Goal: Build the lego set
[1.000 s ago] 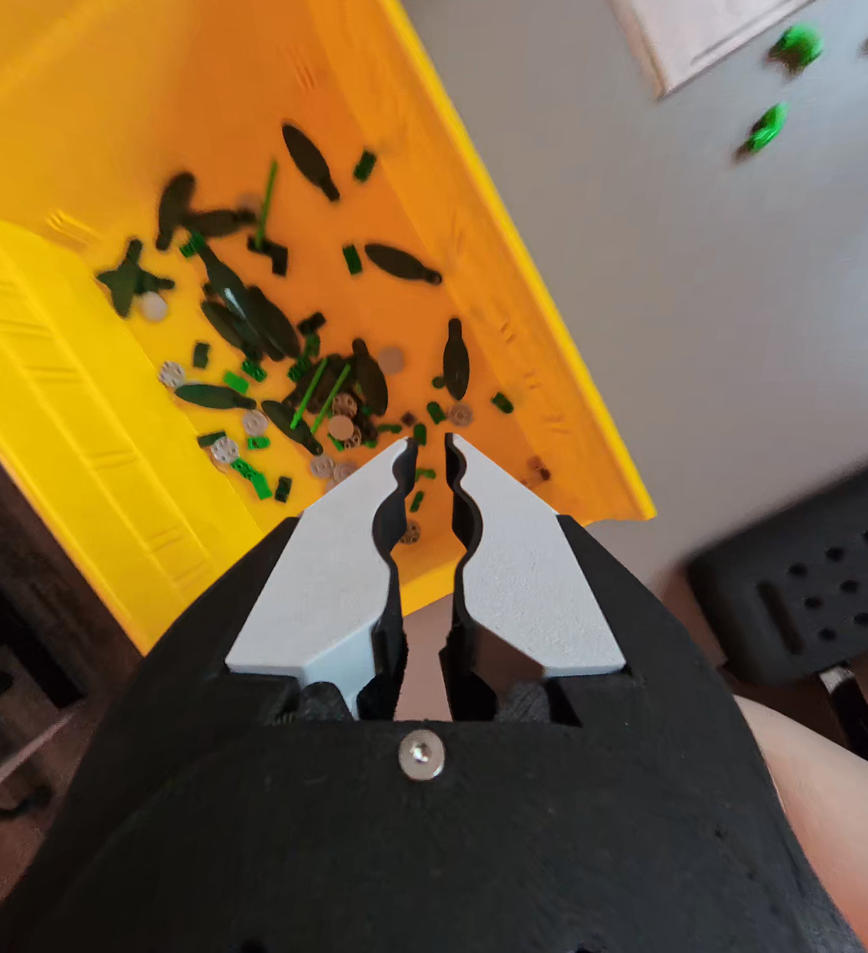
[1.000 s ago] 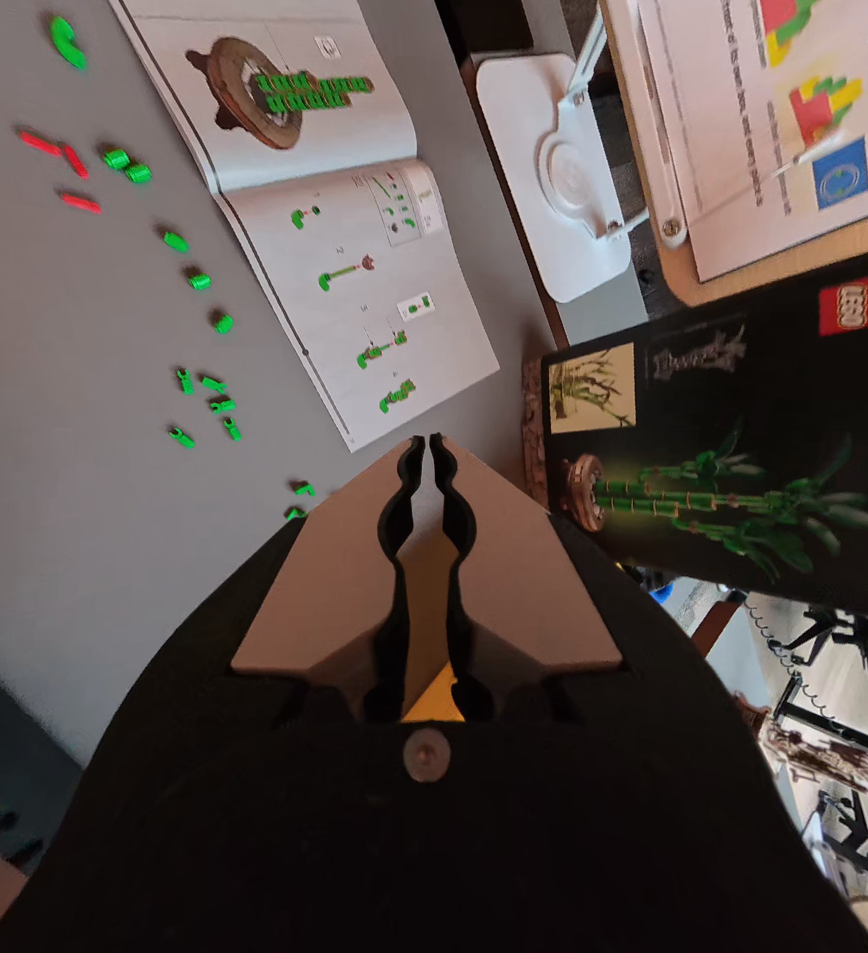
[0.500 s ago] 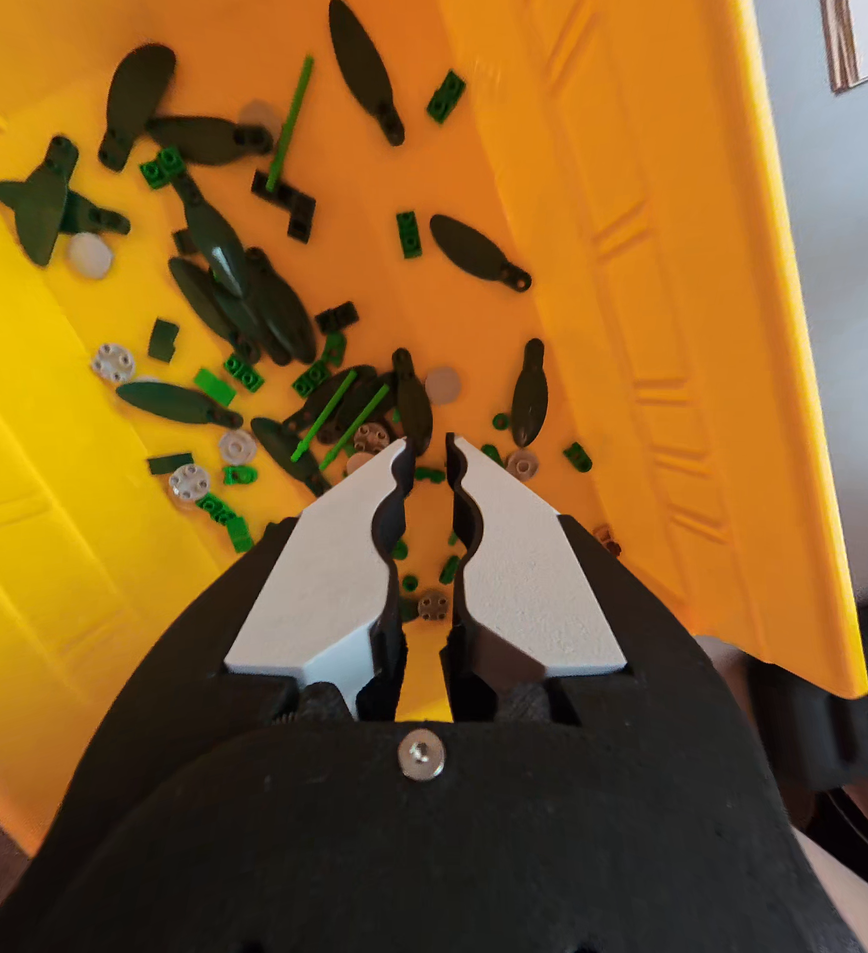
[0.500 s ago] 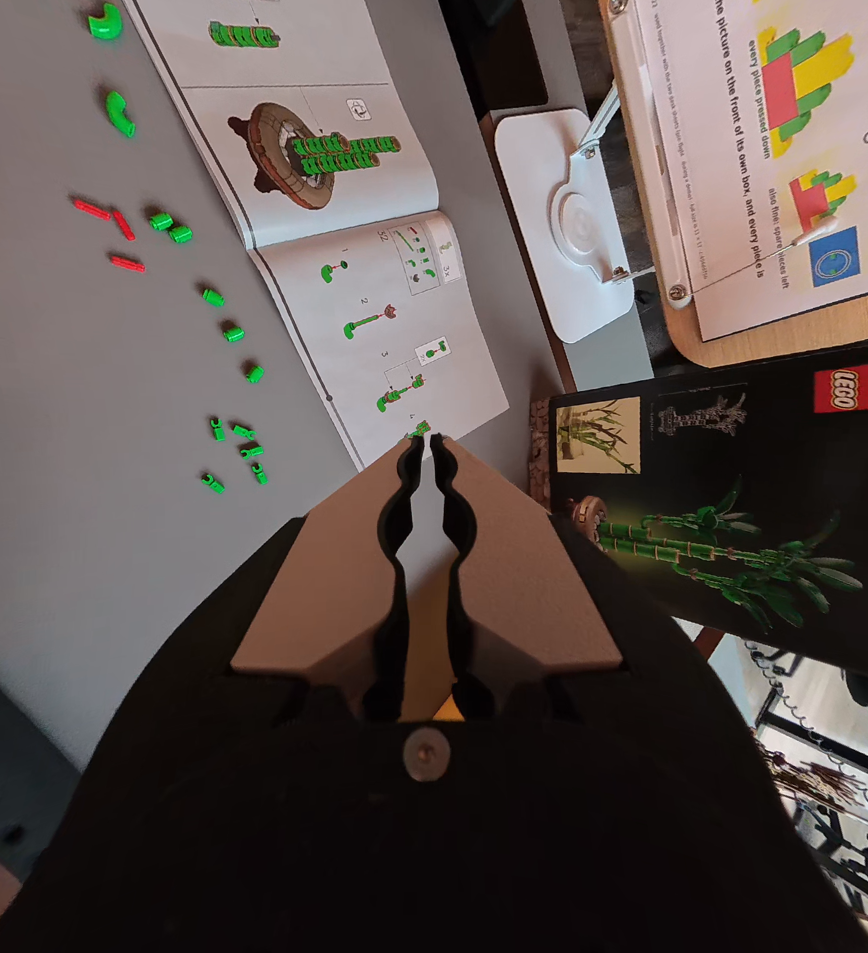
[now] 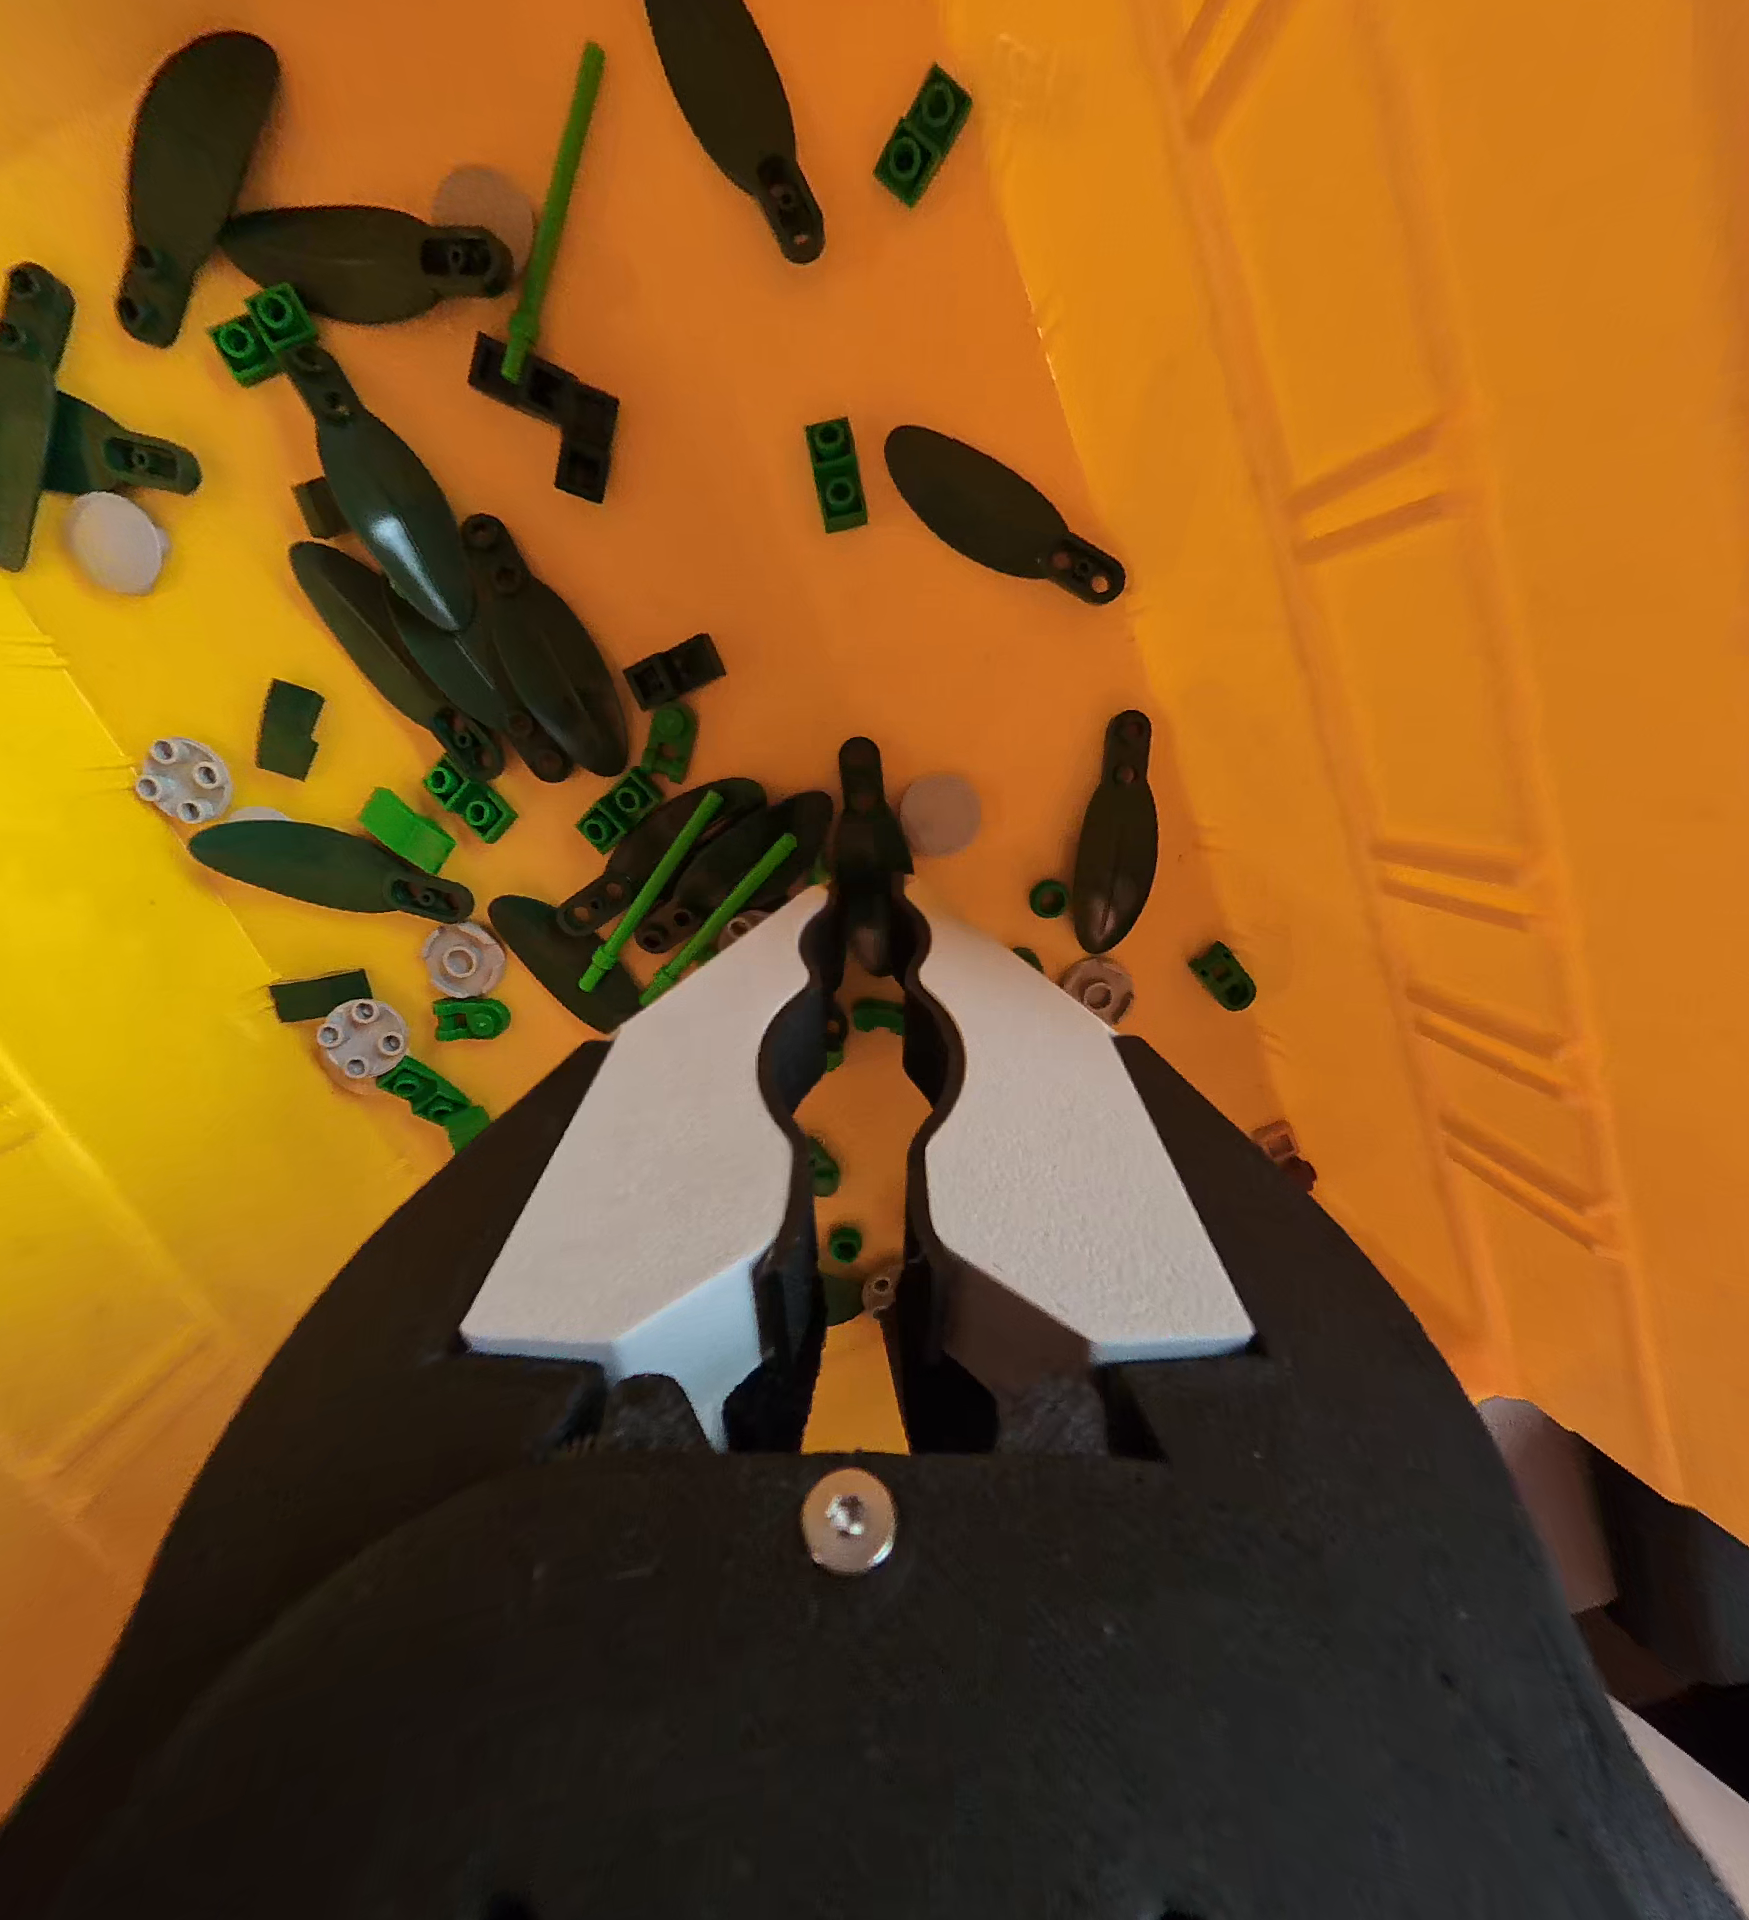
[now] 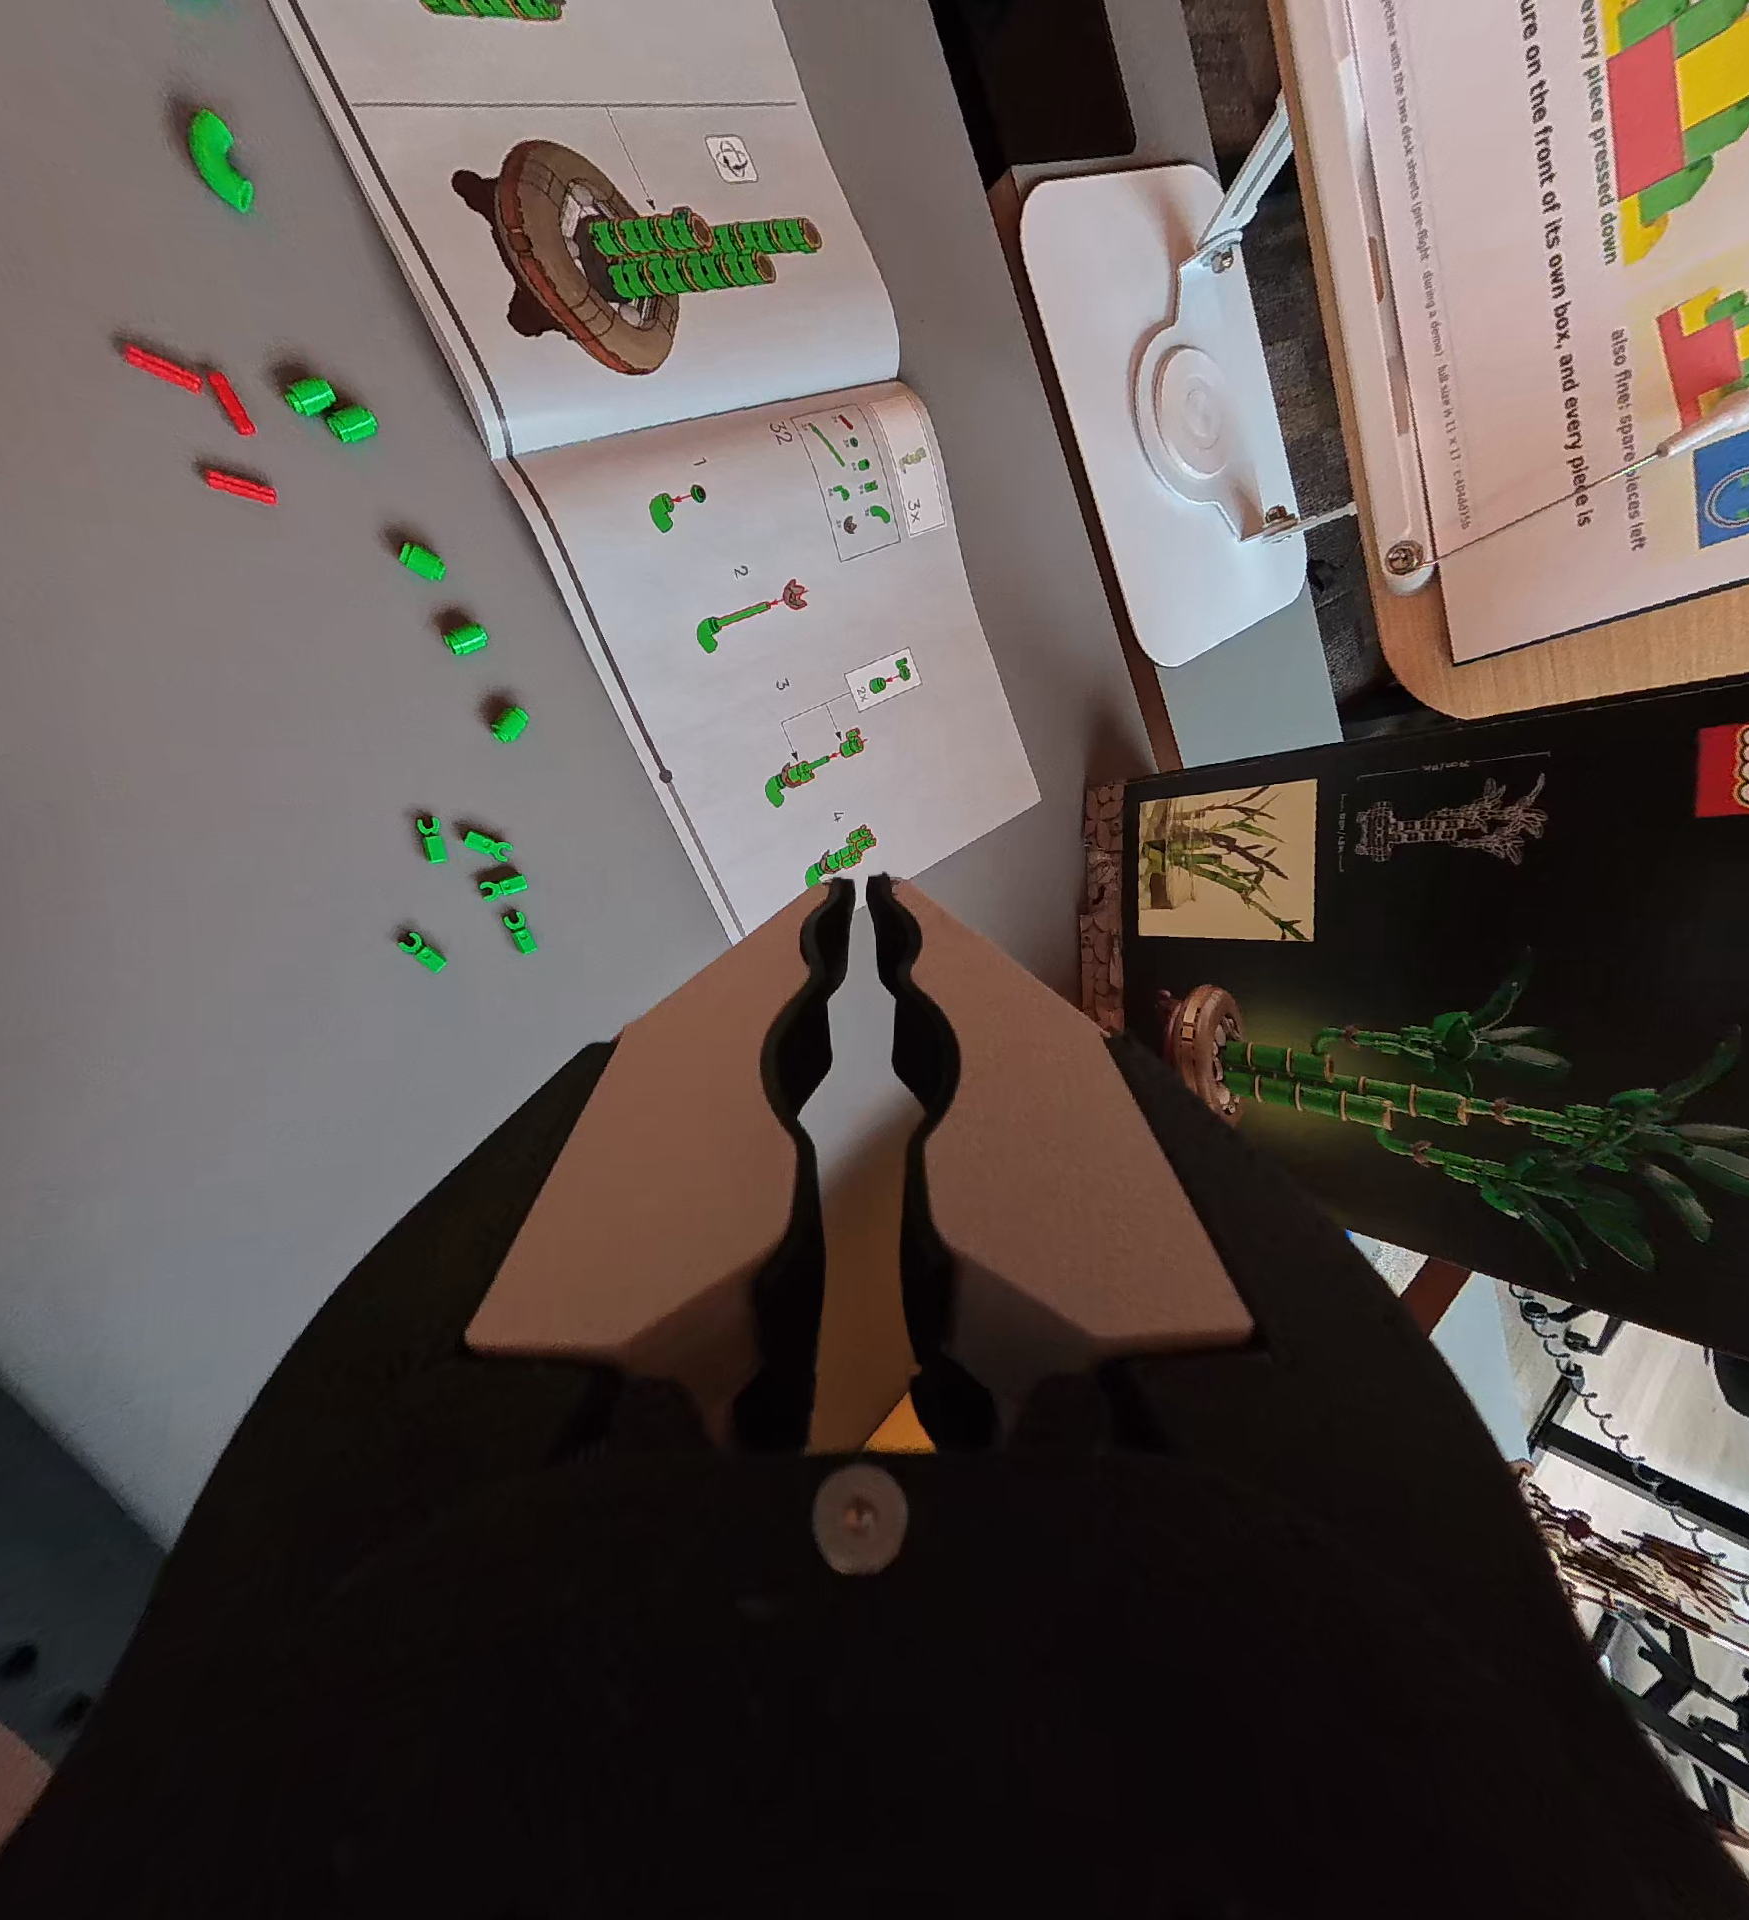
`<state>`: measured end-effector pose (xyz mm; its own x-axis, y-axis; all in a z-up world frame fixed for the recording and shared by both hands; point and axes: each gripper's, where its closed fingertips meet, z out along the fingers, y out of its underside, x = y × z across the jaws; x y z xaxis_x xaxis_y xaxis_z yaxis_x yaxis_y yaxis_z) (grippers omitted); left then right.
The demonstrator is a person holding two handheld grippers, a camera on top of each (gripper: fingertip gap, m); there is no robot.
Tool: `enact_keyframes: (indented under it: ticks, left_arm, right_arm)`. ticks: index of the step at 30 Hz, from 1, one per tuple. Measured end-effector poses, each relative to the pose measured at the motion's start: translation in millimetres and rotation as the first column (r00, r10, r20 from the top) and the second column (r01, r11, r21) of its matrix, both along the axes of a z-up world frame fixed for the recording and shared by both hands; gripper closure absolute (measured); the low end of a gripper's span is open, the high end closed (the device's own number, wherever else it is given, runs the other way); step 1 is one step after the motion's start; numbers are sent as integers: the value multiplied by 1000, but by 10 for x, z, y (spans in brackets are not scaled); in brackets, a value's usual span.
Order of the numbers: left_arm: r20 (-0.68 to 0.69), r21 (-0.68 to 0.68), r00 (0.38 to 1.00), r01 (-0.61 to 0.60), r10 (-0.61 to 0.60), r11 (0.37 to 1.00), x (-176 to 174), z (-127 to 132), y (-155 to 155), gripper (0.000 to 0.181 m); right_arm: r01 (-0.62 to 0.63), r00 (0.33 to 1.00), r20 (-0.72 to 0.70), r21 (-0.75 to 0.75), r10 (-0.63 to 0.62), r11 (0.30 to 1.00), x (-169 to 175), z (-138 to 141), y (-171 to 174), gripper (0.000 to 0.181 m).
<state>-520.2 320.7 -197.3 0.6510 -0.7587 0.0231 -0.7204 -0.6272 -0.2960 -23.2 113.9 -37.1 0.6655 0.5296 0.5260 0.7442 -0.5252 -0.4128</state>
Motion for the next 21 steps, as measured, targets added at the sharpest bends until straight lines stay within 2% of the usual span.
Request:
enact_keyframes:
  ticks: [8, 14, 21]
  left_arm:
    - [68, -17, 997, 36, -35, 999, 104, 20, -25, 174]
    - [119, 25, 991, -61, 57, 998, -117, 126, 128, 173]
    - [85, 77, 996, 12, -18, 997, -162, 91, 151, 172]
  right_arm:
    - [3, 1000, 5, -12, -3, 1000, 8, -25, -3, 178]
    - [4, 1000, 2, -17, -4, 1000, 13, -36, -2, 178]
    - [-4, 1000, 3, -30, 4, 1000, -4, -64, -5, 178]
